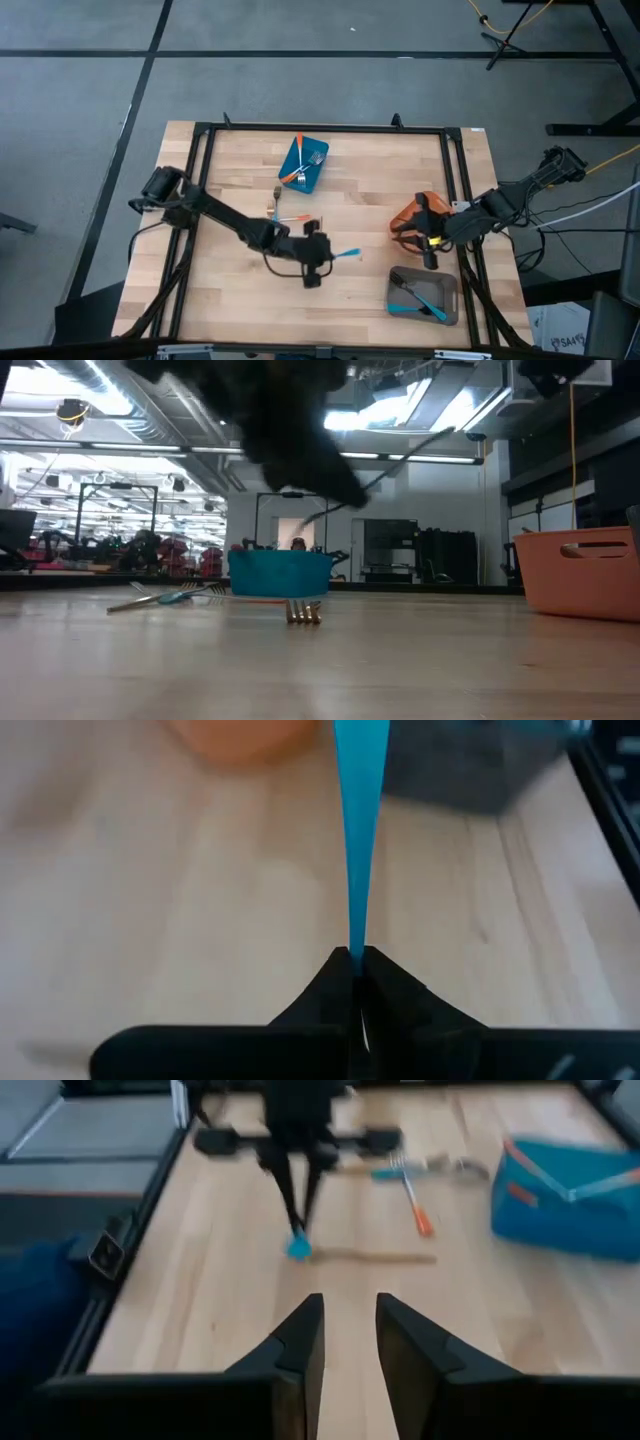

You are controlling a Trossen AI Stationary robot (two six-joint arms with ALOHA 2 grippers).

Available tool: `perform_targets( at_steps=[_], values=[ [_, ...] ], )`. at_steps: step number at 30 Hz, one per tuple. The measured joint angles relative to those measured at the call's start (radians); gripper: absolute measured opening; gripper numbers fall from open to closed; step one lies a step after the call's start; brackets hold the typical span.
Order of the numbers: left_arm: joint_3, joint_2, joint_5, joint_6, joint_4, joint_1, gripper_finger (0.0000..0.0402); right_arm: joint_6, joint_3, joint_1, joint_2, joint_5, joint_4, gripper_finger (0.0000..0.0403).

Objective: Sort silverware by color (type)
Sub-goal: Put the bottom blue fork into the black bin

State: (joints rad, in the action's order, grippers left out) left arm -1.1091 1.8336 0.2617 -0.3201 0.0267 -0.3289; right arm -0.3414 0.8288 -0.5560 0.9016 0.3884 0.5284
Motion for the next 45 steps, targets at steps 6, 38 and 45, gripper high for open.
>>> perform_targets(
  at_steps=[6,38,45],
  values=[
    [0.000,0.000,0.125,0.079,0.230,0.080,0.0005,0.027,0.000,0.000,0.001,0.084,-0.093,0.0085],
    [-0.001,-0.001,0.332,0.201,0.670,0.209,0.0005,0.059,0.000,0.267,0.251,0.306,-0.486,0.0085],
    [-0.001,-0.001,0.331,0.201,0.670,0.209,0.0005,0.062,0.000,0.312,0.251,0.259,-0.538,0.0085]
  ],
)
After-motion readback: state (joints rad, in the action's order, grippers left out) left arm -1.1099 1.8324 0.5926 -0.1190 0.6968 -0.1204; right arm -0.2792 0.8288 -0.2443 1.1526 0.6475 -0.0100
